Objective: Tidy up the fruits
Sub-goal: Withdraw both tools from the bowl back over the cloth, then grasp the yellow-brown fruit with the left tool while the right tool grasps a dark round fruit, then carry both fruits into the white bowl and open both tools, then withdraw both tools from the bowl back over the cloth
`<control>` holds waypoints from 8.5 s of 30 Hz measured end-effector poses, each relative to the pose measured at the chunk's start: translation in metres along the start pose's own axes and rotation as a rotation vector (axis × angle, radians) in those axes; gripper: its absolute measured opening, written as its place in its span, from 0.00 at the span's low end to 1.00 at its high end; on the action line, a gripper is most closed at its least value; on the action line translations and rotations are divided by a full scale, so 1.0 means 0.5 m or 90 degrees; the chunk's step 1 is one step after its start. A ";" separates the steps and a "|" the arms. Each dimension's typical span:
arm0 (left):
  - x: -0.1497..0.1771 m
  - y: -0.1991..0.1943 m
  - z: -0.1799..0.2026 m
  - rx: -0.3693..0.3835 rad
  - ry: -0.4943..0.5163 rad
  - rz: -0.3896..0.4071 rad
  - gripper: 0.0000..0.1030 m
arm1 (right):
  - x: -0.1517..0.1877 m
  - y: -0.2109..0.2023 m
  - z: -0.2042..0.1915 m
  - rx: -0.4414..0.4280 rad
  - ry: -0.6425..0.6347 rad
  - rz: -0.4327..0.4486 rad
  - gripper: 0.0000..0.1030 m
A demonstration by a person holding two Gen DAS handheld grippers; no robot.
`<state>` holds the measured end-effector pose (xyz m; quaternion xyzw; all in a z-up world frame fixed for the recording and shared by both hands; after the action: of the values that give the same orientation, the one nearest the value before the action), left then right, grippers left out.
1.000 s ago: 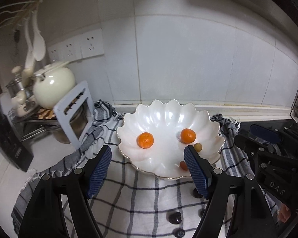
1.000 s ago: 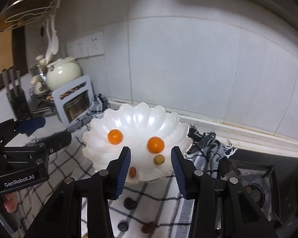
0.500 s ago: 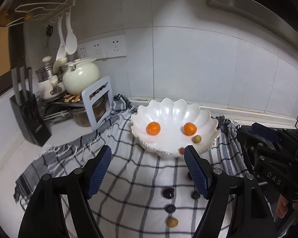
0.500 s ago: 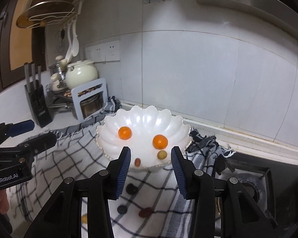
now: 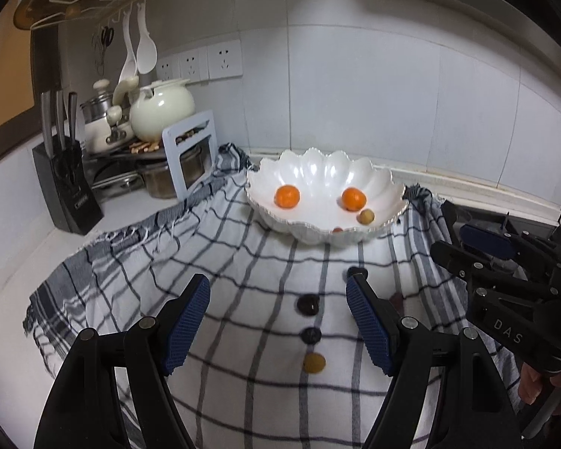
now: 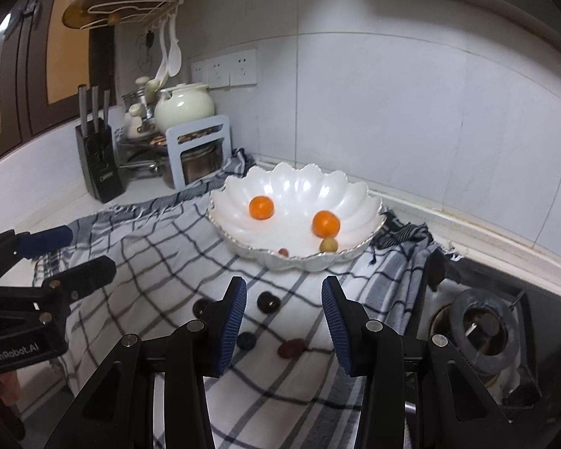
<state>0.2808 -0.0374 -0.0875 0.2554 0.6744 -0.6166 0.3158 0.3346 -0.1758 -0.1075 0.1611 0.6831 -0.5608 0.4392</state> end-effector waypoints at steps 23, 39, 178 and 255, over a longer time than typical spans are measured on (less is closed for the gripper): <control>0.144 0.094 0.033 0.000 0.033 -0.084 0.70 | 0.087 0.101 -0.062 -0.060 -0.055 -0.103 0.42; 0.165 0.163 0.052 0.028 0.029 -0.127 0.58 | 0.106 0.176 -0.072 -0.079 -0.066 -0.156 0.37; -0.255 0.432 0.006 0.144 0.127 -0.114 0.43 | -0.182 0.351 0.055 0.102 0.122 -0.136 0.34; 0.001 0.064 0.027 0.089 0.059 -0.049 0.59 | 0.044 0.020 -0.008 0.059 0.039 -0.046 0.36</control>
<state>0.3057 -0.0473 -0.1098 0.2790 0.6531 -0.6613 0.2414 0.3275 -0.1749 -0.1312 0.1736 0.6751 -0.6019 0.3896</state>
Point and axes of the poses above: each gripper's, at about its wrist camera, not at the fingertips, and y roughly the way its jaws point, z to its right, x to its underside, the point moved 7 cm from there along y, roughly the way its jaws point, and after that the axes turned 6 degrees about -z, right-handed, at the moved point
